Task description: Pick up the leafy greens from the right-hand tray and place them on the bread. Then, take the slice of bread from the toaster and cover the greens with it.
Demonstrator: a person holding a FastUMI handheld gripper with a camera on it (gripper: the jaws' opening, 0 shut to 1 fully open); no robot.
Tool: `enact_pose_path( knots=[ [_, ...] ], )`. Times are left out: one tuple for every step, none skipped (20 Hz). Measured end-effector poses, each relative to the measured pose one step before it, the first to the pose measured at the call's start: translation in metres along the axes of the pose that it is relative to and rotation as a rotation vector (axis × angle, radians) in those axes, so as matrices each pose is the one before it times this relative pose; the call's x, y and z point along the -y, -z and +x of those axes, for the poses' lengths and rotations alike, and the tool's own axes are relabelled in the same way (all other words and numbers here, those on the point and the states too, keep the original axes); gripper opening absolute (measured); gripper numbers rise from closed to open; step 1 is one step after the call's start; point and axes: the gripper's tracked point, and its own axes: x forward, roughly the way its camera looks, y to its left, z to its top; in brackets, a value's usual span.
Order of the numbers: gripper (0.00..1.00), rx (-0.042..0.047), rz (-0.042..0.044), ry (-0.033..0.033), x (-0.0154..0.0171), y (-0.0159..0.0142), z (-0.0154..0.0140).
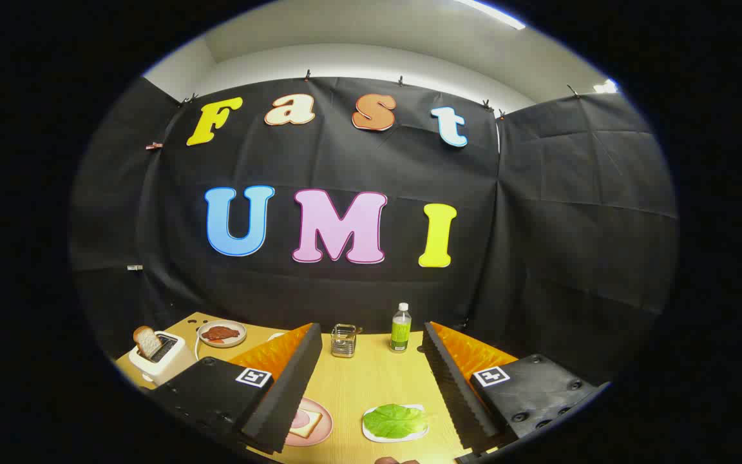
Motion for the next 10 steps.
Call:
enact_pose_path(
  knots=[
    [0.97, -0.00317, 0.00030, -0.00480, 0.00046, 0.00246, 0.00023],
    [0.97, -0.00270, 0.00032, -0.00460, -0.00030, 0.00185, 0.00050],
    [0.97, -0.00695, -0.00001, -0.00532, 0.00014, 0.00344, 0.00045],
    [0.97, -0.01032, -0.00117, -0.00424, 0.00101, 0.00472, 0.00134],
    [0.97, -0.01117, -0.00292, -0.00516, 0.00015, 0.00500, 0.00131],
    [0.97, -0.01066, -0.00165, -0.00331, 0.00115, 0.00417, 0.00039],
    [0.97, -0.01144, -0.00041, -0.00280, 0.00101, 0.00412, 0.00070],
    [0.97, -0.01032, 0.00249, -0.00218, 0.00068, 0.00361, 0.00063],
    [0.97, -0.00861, 0.00427, -0.00278, 0.00038, 0.00401, 0.00106],
    [0.97, -0.00797, 0.00438, -0.00278, 0.00050, 0.00338, 0.00118]
  ],
)
